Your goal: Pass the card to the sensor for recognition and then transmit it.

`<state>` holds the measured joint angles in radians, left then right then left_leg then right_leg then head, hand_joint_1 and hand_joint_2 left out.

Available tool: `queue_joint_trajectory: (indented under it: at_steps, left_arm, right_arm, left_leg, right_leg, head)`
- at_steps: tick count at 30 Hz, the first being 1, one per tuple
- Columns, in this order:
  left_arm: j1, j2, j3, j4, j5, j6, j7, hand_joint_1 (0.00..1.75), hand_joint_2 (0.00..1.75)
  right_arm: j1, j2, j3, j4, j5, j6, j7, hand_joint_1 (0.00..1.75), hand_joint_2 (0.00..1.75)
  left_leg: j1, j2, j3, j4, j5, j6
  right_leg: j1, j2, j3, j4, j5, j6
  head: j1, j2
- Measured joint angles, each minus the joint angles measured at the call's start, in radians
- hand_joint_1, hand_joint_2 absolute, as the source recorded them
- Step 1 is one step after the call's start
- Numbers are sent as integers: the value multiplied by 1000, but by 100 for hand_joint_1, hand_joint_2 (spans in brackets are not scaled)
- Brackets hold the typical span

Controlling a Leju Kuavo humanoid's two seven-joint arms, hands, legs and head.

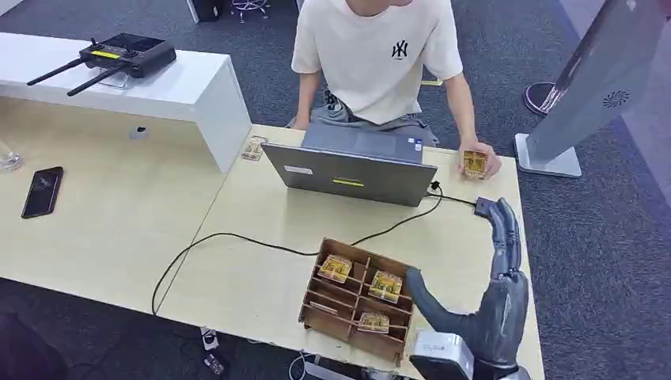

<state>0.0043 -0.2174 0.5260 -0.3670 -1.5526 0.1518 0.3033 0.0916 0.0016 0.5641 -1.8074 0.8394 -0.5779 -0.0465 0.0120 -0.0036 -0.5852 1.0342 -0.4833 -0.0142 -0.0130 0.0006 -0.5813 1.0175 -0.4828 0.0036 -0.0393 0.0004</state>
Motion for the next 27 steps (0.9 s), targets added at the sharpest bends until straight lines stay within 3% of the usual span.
queue_joint_trajectory:
  at_steps: [13, 22, 24, 25, 26, 27]
  left_arm:
    - [8, -17, 145, 0, -16, 40, -35, 0, 0]
    - [6, -23, 187, 1, -16, 51, -49, 0, 0]
    - [5, -24, 192, 1, -16, 52, -49, 0, 0]
    - [5, -24, 195, 1, -16, 53, -50, 0, 0]
    - [5, -25, 198, 1, -16, 54, -52, 0, 0]
    - [5, -25, 200, 1, -16, 56, -52, 0, 0]
  right_arm:
    - [127, -202, 165, -44, -246, -102, 52, 0, 175]
    - [114, -265, 238, -32, -321, -109, 75, 0, 175]
    - [111, -272, 246, -29, -321, -109, 75, 23, 175]
    - [109, -276, 251, -28, -322, -108, 76, 103, 175]
    - [106, -278, 255, -26, -325, -106, 76, 154, 175]
    - [102, -279, 259, -24, -327, -102, 76, 169, 175]
  left_leg:
    - [0, 0, 0, 0, 0, 0]
    - [0, 0, 0, 0, 0, 0]
    - [0, 0, 0, 0, 0, 0]
    - [0, 0, 0, 0, 0, 0]
    - [0, 0, 0, 0, 0, 0]
    - [0, 0, 0, 0, 0, 0]
  right_leg:
    - [0, 0, 0, 0, 0, 0]
    - [0, 0, 0, 0, 0, 0]
    - [0, 0, 0, 0, 0, 0]
    - [0, 0, 0, 0, 0, 0]
    - [0, 0, 0, 0, 0, 0]
    - [0, 0, 0, 0, 0, 0]
  head:
    - [0, 0]
    - [0, 0]
    - [0, 0]
    - [0, 0]
    - [0, 0]
    - [0, 0]
